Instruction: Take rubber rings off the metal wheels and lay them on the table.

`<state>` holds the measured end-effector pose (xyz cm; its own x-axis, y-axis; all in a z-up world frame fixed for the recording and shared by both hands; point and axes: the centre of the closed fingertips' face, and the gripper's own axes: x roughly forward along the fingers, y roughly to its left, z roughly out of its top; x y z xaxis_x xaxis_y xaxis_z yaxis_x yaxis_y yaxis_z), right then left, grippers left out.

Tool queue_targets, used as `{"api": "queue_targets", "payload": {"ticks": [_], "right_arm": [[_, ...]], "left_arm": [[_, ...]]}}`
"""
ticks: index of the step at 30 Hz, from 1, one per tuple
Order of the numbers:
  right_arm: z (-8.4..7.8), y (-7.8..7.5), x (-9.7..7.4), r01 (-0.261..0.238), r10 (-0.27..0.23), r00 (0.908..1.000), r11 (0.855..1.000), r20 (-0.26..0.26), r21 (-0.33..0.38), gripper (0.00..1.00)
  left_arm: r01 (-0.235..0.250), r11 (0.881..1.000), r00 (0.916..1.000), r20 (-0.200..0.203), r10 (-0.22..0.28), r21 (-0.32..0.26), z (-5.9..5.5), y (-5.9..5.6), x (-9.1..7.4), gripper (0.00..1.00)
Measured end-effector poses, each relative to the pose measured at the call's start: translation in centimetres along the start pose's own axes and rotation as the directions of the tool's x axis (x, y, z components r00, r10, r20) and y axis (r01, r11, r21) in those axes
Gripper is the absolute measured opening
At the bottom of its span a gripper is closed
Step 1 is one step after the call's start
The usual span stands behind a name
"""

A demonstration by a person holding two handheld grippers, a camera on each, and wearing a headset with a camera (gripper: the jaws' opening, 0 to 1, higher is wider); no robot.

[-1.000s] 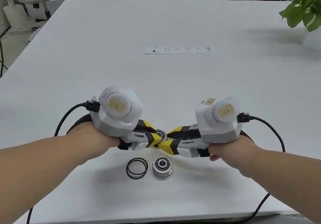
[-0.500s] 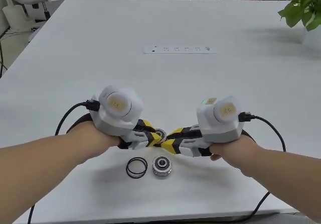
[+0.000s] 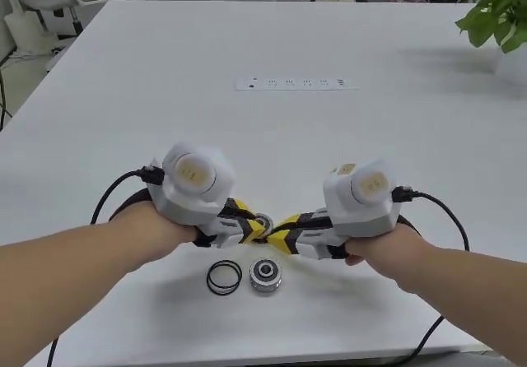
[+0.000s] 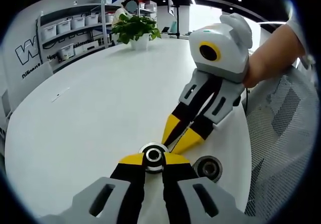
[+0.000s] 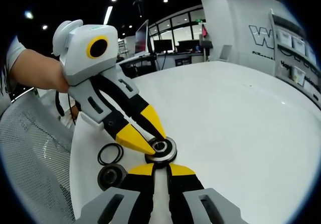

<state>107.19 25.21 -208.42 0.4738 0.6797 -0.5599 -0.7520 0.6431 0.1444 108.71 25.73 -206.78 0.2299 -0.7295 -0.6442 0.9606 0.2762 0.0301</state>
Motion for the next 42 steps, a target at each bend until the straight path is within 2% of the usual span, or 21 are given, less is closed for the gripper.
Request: {"api": "queue_targets", "payload": {"ticks": [15,23,25,30,35,39,42], "right_arm": [[0.0,-0.3,-0.1,0.02,-0.02,0.9998,1.0,-0.005,0.011,0.0],[-0.1,-0.3,-0.1,0.045,-0.046,0.9987,0.998,-0.023,-0.039,0.0],[-0.2,-0.6,-0.2,0.069,-0.072,0.9967,0.995,-0.038,-0.077,0.0],[0.1,-0.6,-0.2,0.069,-0.073,0.9967,0.994,-0.036,-0.089,0.0],[0.1,-0.9,-0.2,0.072,-0.073,0.9969,0.997,-0.029,-0.04,0.0],[0.3,-1.4,-0.4,0.075,-0.075,0.9972,0.996,0.001,0.051,0.0],[0.4,-1.5,-0.4,0.077,-0.077,0.997,0.995,0.008,0.065,0.0]], "left_arm": [[-0.005,1.0,1.0,-0.001,0.005,-0.001,0.0,0.0,0.0,0.08],[-0.011,1.0,0.9999,0.002,0.011,-0.003,0.0,0.0,-0.1,0.08],[-0.012,1.0,0.9999,0.001,0.012,-0.004,0.0,0.0,0.0,0.08],[-0.013,1.0,0.9999,0.002,0.013,-0.006,0.0,0.0,-0.1,0.08],[-0.017,1.0,0.9999,0.001,0.017,-0.007,0.0,0.0,0.0,0.08],[-0.017,1.0,0.9999,0.0,0.017,-0.008,0.0,0.0,0.0,0.08],[-0.018,1.0,0.9998,0.0,0.018,-0.01,0.0,-0.1,0.0,0.08]]}}
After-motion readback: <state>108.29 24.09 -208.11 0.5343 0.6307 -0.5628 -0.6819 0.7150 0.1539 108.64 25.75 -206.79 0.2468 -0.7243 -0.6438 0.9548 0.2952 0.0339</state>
